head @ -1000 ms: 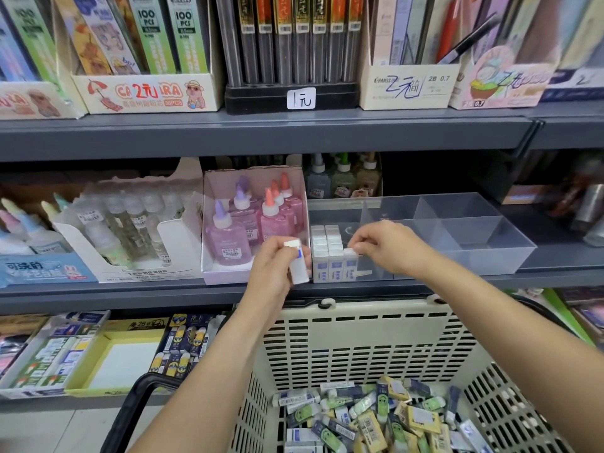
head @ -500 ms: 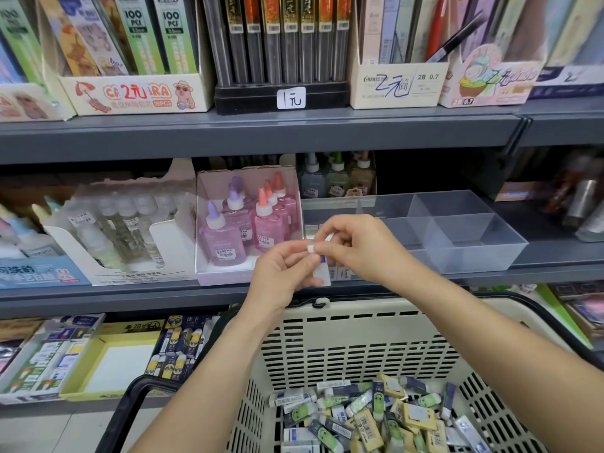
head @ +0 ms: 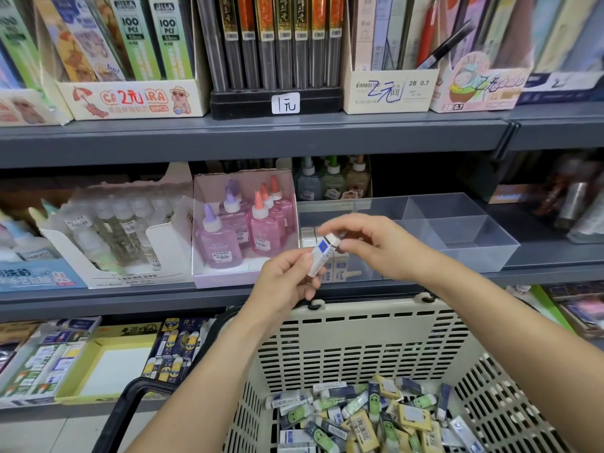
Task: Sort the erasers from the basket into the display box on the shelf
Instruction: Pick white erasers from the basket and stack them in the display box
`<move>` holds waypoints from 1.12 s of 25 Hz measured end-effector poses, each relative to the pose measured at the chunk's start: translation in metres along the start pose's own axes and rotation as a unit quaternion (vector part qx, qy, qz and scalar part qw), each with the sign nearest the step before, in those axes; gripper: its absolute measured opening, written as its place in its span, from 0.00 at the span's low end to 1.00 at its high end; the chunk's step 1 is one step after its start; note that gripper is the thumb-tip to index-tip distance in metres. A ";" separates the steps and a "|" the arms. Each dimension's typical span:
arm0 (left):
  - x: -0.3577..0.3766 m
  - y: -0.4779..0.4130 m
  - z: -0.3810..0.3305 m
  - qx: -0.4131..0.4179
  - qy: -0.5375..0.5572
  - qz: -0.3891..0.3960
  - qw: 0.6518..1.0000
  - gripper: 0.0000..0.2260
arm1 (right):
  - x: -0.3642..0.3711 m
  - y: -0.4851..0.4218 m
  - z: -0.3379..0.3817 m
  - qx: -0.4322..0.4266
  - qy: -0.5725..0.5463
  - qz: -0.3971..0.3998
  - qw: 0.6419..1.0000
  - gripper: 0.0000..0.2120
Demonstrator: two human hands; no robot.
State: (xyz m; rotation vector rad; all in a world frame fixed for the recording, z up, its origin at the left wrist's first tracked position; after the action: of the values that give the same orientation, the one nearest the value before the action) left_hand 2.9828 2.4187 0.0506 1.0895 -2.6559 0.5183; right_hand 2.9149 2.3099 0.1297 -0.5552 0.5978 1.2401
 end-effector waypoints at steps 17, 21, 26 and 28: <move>-0.022 -0.003 0.004 0.087 -0.499 -0.037 0.862 0.18 | 0.012 -0.032 -0.057 0.148 0.211 -0.028 0.966 0.13; -0.021 -0.002 0.001 0.090 -0.496 -0.037 0.863 0.17 | 0.010 -0.025 -0.053 0.134 0.218 -0.044 0.966 0.15; 0.001 0.031 -0.019 0.164 -0.449 -0.052 0.877 0.09 | -0.020 0.040 -0.039 0.081 0.144 -0.162 0.973 0.13; 0.027 0.052 -0.017 0.169 -0.449 0.028 0.877 0.06 | -0.023 0.080 -0.046 0.084 0.120 -0.143 0.979 0.12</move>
State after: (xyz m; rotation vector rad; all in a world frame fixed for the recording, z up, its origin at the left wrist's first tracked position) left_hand 2.9284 2.4433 0.0629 1.6798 -3.4794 0.6104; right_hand 2.8267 2.2818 0.1066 -0.6291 0.7893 0.8481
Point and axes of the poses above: each hand's wrist, its own y-axis away from the middle knuckle, its own x-axis out of the palm, z = x × y, the point moved 6 cm from there along -y, towards the middle knuckle, and after that the axes turned 12 degrees about x, right-handed, at the moved point
